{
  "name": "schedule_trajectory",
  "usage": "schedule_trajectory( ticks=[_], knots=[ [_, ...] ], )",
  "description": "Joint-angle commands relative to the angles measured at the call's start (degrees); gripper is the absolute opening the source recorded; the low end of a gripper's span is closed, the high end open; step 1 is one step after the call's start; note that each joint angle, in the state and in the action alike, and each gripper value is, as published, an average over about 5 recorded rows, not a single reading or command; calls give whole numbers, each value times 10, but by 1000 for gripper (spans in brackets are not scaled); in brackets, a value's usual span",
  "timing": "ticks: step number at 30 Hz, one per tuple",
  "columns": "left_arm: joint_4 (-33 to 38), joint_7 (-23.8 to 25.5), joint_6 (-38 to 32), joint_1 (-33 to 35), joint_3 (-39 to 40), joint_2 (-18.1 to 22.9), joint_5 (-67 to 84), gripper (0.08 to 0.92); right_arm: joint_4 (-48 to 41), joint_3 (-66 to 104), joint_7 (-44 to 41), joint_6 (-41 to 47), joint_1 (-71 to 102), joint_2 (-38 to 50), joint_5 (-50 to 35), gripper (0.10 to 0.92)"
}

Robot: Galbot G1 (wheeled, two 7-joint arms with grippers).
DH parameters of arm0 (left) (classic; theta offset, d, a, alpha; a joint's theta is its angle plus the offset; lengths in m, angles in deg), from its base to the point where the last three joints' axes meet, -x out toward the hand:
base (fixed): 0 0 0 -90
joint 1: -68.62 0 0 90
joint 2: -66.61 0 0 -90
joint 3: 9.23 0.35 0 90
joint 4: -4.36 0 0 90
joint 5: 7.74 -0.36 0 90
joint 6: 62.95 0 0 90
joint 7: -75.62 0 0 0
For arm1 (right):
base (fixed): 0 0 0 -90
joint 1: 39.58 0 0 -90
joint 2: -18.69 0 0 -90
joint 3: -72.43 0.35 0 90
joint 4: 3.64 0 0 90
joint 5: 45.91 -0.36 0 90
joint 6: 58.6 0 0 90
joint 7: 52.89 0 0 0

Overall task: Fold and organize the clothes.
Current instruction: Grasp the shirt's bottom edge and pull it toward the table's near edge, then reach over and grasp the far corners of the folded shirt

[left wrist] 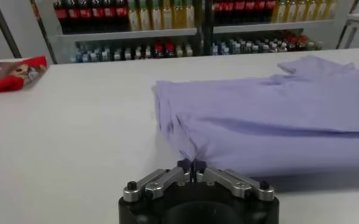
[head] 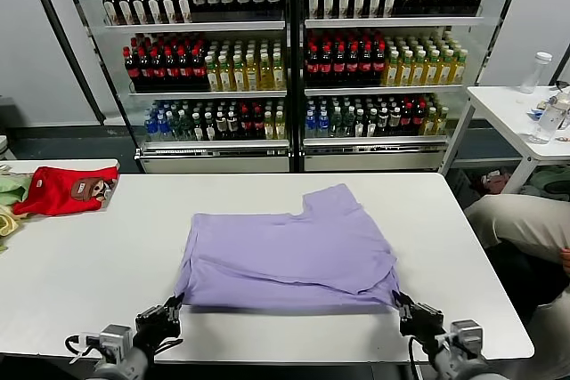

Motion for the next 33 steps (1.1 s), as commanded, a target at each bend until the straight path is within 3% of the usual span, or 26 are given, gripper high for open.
schedule_trajectory(
  ticks=[1,5,8,18,22,28,33],
  knots=[
    [49,-13,-21,121,-14,-22,-50,94,64,28,1,-6,103,-11,26,127],
    [48,-23,-15,114,-19,-22,-55,94,59,20,2,-9,93,-16,37,137],
    [60,-31,-12,101,-24,-21,-55,108,71,29,-2,-10,80,-15,35,191],
    [45,-13,-12,-27,-40,-22,-31,377,32,41,3,10,-80,7,-12,481],
    [-8,14,-14,-104,-18,-17,-31,490,-21,0,19,52,-210,4,-41,594],
    [-140,71,-35,-239,14,-18,-31,663,-159,-114,28,69,-411,-29,-43,764],
    [-231,107,-36,-320,30,-24,-18,792,-290,-184,29,69,-544,-77,-26,819]
  ],
)
